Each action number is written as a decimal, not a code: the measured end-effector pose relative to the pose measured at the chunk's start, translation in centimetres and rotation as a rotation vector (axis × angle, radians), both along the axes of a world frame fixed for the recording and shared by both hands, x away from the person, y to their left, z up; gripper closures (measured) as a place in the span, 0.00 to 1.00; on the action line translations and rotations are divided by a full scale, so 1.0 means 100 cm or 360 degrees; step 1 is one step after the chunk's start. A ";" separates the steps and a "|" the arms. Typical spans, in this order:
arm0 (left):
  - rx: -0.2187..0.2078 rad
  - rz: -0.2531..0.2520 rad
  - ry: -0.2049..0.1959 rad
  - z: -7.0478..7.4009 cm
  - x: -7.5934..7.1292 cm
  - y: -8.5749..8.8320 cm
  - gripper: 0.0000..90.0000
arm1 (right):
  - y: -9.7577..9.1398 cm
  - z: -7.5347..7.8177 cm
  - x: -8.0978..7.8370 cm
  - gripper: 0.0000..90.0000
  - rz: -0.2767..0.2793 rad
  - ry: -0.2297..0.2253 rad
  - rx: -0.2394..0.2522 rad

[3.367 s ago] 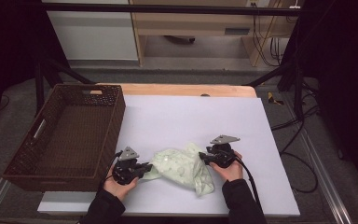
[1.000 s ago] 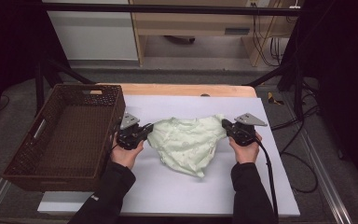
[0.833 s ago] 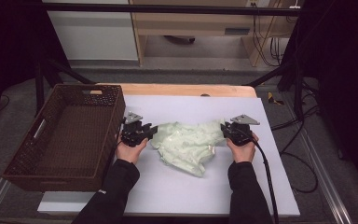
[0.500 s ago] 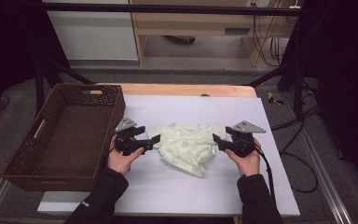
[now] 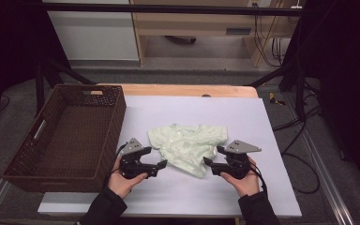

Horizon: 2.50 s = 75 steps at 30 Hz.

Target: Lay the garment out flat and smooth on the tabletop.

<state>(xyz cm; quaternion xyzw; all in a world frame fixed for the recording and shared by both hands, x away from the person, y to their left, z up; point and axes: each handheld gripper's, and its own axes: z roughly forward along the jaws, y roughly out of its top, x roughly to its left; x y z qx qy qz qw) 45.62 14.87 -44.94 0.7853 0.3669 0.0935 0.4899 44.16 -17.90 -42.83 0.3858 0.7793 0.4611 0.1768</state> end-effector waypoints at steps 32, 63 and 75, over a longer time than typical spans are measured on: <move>0.0256 -0.0092 0.0016 -0.036 0.010 -0.046 0.99 | 0.010 -0.020 0.009 1.00 0.0046 0.0117 -0.0064; 0.0167 -0.0157 0.0023 -0.011 0.005 -0.026 0.98 | 0.047 -0.015 -0.001 0.95 0.0290 0.0144 0.0041; 0.0001 -0.0028 0.0043 -0.004 0.006 -0.004 0.46 | 0.048 -0.013 -0.013 0.81 0.0311 0.0015 -0.0048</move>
